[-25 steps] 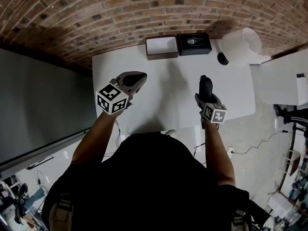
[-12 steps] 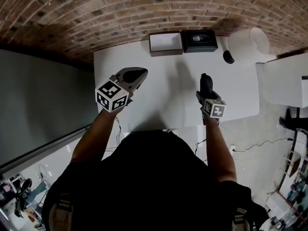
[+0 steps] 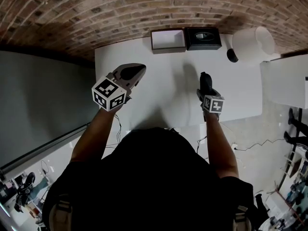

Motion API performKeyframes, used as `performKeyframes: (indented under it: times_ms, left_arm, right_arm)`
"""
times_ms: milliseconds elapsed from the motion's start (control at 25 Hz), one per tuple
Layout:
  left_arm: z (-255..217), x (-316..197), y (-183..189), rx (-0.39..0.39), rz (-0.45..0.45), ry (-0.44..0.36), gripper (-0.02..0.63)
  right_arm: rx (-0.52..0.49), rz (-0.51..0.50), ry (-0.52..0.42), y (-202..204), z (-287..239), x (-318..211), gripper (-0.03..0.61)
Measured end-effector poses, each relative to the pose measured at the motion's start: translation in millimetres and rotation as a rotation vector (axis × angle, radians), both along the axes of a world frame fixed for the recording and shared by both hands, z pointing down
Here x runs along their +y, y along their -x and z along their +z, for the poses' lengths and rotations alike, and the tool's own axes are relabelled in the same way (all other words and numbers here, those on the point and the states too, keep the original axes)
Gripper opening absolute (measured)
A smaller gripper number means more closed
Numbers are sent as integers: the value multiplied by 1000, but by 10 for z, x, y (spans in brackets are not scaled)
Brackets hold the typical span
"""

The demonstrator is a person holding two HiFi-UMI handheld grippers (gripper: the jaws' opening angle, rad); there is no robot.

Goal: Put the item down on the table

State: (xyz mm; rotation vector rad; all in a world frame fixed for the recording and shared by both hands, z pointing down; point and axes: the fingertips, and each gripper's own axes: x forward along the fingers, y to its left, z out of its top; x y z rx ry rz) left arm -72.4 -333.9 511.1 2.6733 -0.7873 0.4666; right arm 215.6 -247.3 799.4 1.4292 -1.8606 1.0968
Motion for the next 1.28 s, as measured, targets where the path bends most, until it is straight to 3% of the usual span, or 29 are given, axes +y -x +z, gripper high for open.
performKeyframes:
  times_ms: [560,1280]
  left_arm:
    - [42,-104,47,-12,-22,5,14]
    - [150,-174,111,-23,-25,31,14]
  right_arm:
    - [43,-23,84,-12,502,15,350]
    - [147,-74,129,-12,689,-42,351]
